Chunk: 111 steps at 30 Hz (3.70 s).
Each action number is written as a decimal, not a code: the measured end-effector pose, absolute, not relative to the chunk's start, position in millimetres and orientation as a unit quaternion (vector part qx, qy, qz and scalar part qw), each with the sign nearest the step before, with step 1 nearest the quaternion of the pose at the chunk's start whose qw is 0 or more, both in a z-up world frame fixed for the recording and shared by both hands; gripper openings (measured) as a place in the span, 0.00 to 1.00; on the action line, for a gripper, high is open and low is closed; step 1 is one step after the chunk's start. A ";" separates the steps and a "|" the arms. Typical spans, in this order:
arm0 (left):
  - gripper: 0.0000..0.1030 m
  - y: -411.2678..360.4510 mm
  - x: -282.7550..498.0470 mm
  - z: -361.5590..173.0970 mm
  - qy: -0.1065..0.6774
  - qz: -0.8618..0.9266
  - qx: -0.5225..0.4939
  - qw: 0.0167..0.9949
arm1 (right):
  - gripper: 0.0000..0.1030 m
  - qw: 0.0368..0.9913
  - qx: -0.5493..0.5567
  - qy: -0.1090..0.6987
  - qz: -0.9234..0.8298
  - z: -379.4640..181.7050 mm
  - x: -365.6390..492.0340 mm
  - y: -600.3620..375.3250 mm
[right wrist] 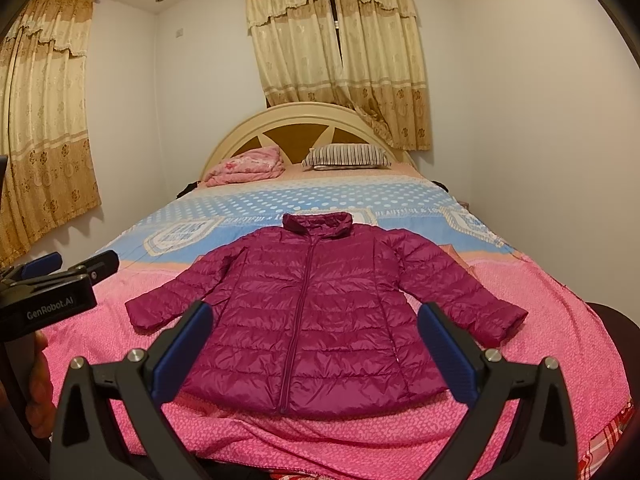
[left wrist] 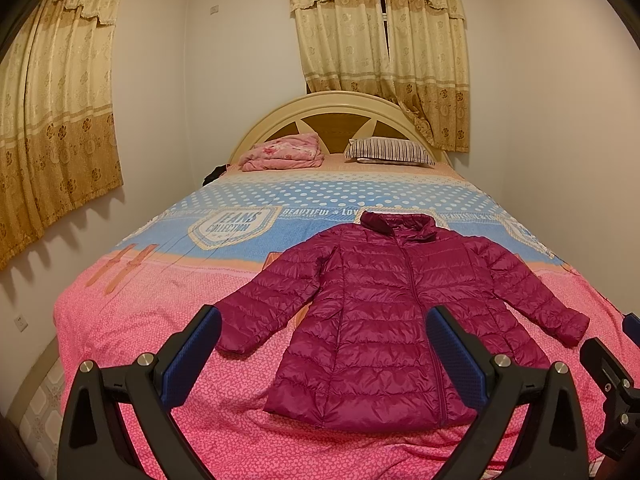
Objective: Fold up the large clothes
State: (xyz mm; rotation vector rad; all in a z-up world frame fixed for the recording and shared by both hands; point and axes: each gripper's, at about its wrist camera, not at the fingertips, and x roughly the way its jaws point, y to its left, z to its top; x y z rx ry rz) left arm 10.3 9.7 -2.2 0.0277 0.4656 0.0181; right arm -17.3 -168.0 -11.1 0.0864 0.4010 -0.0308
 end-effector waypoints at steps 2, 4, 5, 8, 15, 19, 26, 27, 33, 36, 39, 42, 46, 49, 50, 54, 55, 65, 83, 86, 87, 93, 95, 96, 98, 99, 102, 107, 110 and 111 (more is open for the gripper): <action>0.99 10.0 10.0 -2.3 0.230 0.009 0.014 0.973 | 1.00 0.979 0.043 0.200 -0.015 -11.1 -16.9 -167.5; 0.99 10.8 10.6 -3.1 0.231 0.009 0.013 0.973 | 1.00 0.979 0.043 0.200 -0.015 -11.6 -17.2 -166.7; 0.99 10.9 10.8 -3.3 0.231 0.010 0.013 0.973 | 1.00 0.979 0.043 0.200 -0.015 -12.0 -17.0 -166.9; 0.99 11.2 10.7 -3.1 0.231 0.009 0.012 0.973 | 1.00 0.979 0.043 0.200 -0.015 -11.7 -16.6 -166.7; 0.99 11.8 11.6 -3.9 0.231 0.010 0.013 0.973 | 1.00 0.978 0.043 0.202 -0.015 -12.1 -16.8 -166.5; 0.99 12.4 11.9 -4.5 0.232 0.011 0.012 0.973 | 1.00 0.978 0.043 0.204 -0.014 -14.8 -16.1 -165.4; 0.99 9.8 15.0 -9.0 0.238 0.010 0.013 0.971 | 1.00 0.976 0.046 0.214 -0.012 -16.1 -11.7 -167.1; 0.99 9.1 15.4 -9.9 0.239 0.010 0.014 0.971 | 1.00 0.975 0.046 0.216 -0.012 -16.5 -11.4 -167.0; 0.99 7.0 17.0 -14.4 0.243 0.010 0.016 0.970 | 1.00 0.973 0.044 0.224 -0.013 -19.7 -6.6 -168.6; 0.99 4.7 22.2 -20.1 0.250 0.010 0.021 0.968 | 1.00 0.972 0.041 0.230 -0.018 -23.3 -1.5 -171.3; 0.99 1.5 30.9 -27.7 0.257 0.013 0.030 0.966 | 1.00 0.971 0.043 0.234 -0.022 -27.9 5.6 -176.4; 0.99 0.3 46.1 -38.2 0.272 0.019 0.035 0.961 | 1.00 0.969 0.038 0.242 -0.028 -35.4 15.3 -181.2; 0.99 -0.4 67.5 -52.9 0.293 0.019 0.034 0.955 | 1.00 0.964 0.040 0.259 -0.037 -49.1 30.4 -192.1; 0.99 -3.0 84.2 -63.1 0.309 0.015 0.037 0.950 | 1.00 0.960 0.039 0.272 -0.047 -58.5 40.0 -199.2; 0.99 -4.5 90.3 -65.7 0.314 0.013 0.038 0.949 | 1.00 0.959 0.040 0.277 -0.050 -62.3 44.2 -203.1; 0.99 -13.3 114.8 -74.0 0.316 0.011 0.050 0.947 | 1.00 0.953 0.029 0.295 -0.069 -77.9 63.9 -219.2; 0.99 -15.0 121.4 -75.5 0.317 0.011 0.051 0.947 | 1.00 0.950 0.033 0.302 -0.072 -82.8 69.4 -225.7; 0.99 -30.5 215.2 -121.7 0.342 0.025 0.060 0.937 | 1.00 0.918 0.134 0.348 -0.134 -130.8 112.6 -322.0; 0.99 2.7 294.3 -159.3 0.374 0.070 0.086 0.921 | 0.69 0.861 0.223 0.402 -0.219 -165.3 119.0 -446.5; 0.99 4.2 295.2 -159.2 0.374 0.069 0.085 0.921 | 0.43 0.857 0.231 0.414 -0.203 -173.5 125.3 -451.3; 0.99 5.5 295.6 -158.9 0.374 0.069 0.085 0.921 | 0.39 0.859 0.229 0.412 -0.199 -175.1 127.2 -452.7; 0.99 21.5 303.8 -157.6 0.376 0.085 0.082 0.919 | 0.21 0.864 0.215 0.400 -0.218 -164.4 125.1 -464.9; 0.99 27.0 307.8 -156.9 0.378 0.087 0.078 0.918 | 0.21 0.866 0.205 0.396 -0.225 -157.9 128.5 -467.4; 0.99 29.2 309.7 -156.1 0.378 0.089 0.077 0.918 | 0.21 0.869 0.196 0.394 -0.228 -152.6 130.9 -468.1; 0.99 31.2 312.6 -154.2 0.376 0.090 0.077 0.919 | 0.20 0.875 0.177 0.387 -0.232 -140.5 136.5 -468.1; 0.99 32.2 314.1 -152.9 0.375 0.091 0.077 0.920 | 0.20 0.879 0.166 0.381 -0.235 -132.3 140.4 -467.4; 0.99 35.2 317.8 -149.4 0.370 0.093 0.076 0.921 | 0.19 0.890 0.134 0.366 -0.237 -109.9 153.9 -462.0; 0.99 43.7 323.9 -145.1 0.369 0.101 0.070 0.921 | 0.19 0.910 0.074 0.337 -0.230 -74.2 181.9 -436.3; 0.99 48.1 325.9 -143.8 0.369 0.103 0.066 0.921 | 0.19 0.920 0.040 0.322 -0.218 -60.5 198.0 -415.2; 0.99 49.2 326.1 -143.4 0.369 0.103 0.065 0.922 | 0.19 0.924 0.027 0.318 -0.211 -56.9 204.4 -406.3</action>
